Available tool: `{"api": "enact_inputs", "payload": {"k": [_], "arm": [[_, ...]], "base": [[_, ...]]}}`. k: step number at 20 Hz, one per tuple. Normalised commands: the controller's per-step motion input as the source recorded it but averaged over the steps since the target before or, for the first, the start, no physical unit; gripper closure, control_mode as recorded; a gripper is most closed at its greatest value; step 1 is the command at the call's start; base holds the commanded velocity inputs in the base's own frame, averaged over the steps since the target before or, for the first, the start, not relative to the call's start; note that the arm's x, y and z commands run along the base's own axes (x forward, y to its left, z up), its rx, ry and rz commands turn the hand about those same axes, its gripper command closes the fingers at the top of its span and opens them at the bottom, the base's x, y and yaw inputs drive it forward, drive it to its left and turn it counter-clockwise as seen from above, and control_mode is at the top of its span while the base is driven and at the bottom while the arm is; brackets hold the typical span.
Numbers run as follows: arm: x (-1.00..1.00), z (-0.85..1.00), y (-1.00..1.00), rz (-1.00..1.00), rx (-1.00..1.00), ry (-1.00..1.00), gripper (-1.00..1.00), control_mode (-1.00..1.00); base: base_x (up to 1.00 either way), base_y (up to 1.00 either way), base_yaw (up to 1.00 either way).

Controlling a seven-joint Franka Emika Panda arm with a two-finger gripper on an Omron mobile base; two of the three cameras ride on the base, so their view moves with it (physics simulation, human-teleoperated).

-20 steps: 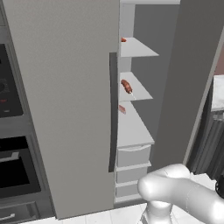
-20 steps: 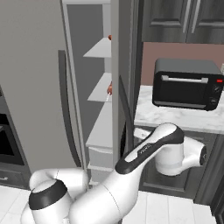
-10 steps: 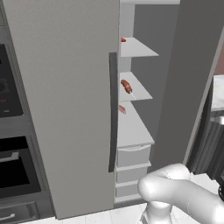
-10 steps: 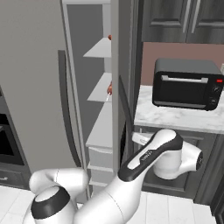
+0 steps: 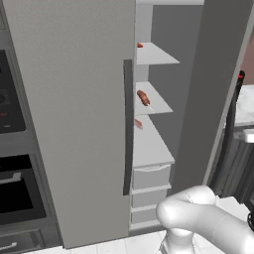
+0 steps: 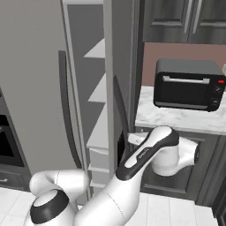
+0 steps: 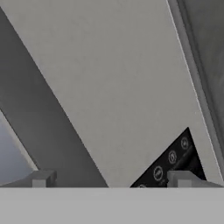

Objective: Store the kebab skewer in the freezer for long-term storage. Close the freezer door after placing the cooked food.

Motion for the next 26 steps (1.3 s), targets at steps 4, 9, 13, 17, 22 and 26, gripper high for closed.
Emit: {"api": "enact_inputs", "payload": {"k": [4,9,13,17,22,26], "arm": [[-0.24,-0.06,1.00,0.13,-0.28,-0.05,-1.00,-1.00],[0.01,-0.03,1.00,0.01,-0.23,-0.04,-1.00,-1.00],[0.24,0.00,1.00,-0.15,-0.11,-0.01,-1.00,-1.00],[0.65,0.00,1.00,-0.27,-0.05,0.00,-1.00,-1.00],[0.78,0.00,1.00,-0.29,-0.05,0.00,-1.00,-1.00],[0.77,0.00,0.96,-0.31,-0.06,0.00,-1.00,-1.00]], "base": [[0.00,0.00,0.00],[0.00,0.00,0.00],[0.00,0.00,0.00],[0.00,0.00,0.00],[0.00,0.00,0.00],[0.00,0.00,0.00]]}}
